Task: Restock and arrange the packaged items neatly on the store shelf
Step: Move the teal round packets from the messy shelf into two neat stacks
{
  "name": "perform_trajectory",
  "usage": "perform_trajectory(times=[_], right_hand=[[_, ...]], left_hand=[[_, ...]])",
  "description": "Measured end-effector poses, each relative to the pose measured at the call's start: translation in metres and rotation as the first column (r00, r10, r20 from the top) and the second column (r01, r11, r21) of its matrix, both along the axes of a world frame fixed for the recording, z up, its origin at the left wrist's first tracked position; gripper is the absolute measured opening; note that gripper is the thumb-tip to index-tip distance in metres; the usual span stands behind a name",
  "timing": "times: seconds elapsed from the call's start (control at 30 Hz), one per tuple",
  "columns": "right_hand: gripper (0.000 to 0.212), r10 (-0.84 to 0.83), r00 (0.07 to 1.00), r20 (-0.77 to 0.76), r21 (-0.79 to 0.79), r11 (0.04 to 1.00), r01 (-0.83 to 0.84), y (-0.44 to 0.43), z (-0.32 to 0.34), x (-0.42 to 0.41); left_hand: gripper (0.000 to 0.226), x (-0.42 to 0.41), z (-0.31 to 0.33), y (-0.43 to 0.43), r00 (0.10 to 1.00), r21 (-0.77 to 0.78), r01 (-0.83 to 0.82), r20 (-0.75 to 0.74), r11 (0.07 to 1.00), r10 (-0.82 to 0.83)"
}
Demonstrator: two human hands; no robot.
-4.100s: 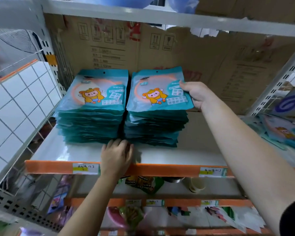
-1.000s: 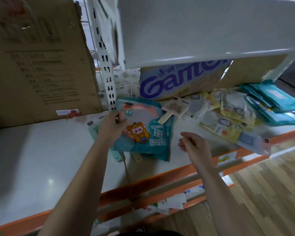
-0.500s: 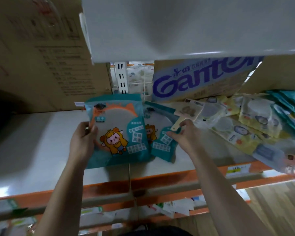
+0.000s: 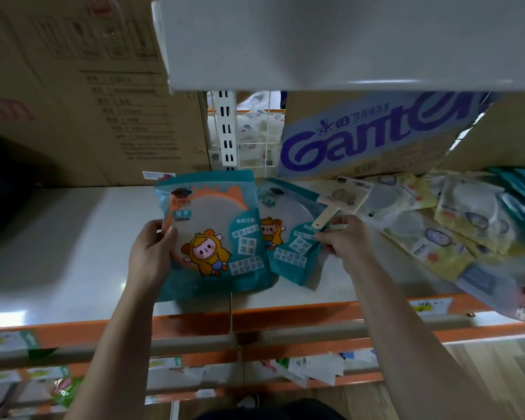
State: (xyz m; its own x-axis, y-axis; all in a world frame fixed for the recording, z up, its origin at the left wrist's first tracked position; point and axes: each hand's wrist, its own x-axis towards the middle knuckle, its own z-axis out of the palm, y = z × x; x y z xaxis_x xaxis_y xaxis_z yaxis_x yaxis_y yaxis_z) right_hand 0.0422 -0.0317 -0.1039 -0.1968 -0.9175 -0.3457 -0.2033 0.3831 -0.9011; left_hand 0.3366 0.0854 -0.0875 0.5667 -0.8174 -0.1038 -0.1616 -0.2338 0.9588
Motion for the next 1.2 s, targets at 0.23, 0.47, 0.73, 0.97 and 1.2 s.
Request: perform_trajectory(times=[0.23,0.47,0.73,0.97,1.2], right_hand=[[0.036,-0.071,0.945,0.32,0.077,0.996,0.049,0.006,0.008,-0.01],[0.028,-0.009,0.868,0.497,0.085,0.996,-0.038,0.02,0.008,-0.009],[0.015,0.083,0.953,0.292,0.047,0.994,-0.101,0.022,0.022,-0.032],[0.008,0.053,0.969,0.242,-0.041,0.998,-0.045,0.028,0.032,-0.067],[0.011,0.044,0.946,0.322,0.003,0.999,-0.047,0.047,0.021,-0.077]], left_hand=[[0.016,-0.006,-0.001,-0.004,0.999,-0.008,0.031,-0.026,0.999,-0.031],[0.021,-0.01,-0.006,-0.006,0.997,0.01,0.028,-0.077,1.0,-0.027],[0.021,-0.018,-0.005,-0.008,0.991,-0.003,0.019,-0.132,1.0,-0.019],[0.019,-0.026,-0.007,-0.007,0.994,-0.007,-0.047,-0.1,0.999,0.047],[0.025,-0.026,-0.007,0.014,0.988,-0.008,-0.08,0.13,0.997,0.08]])
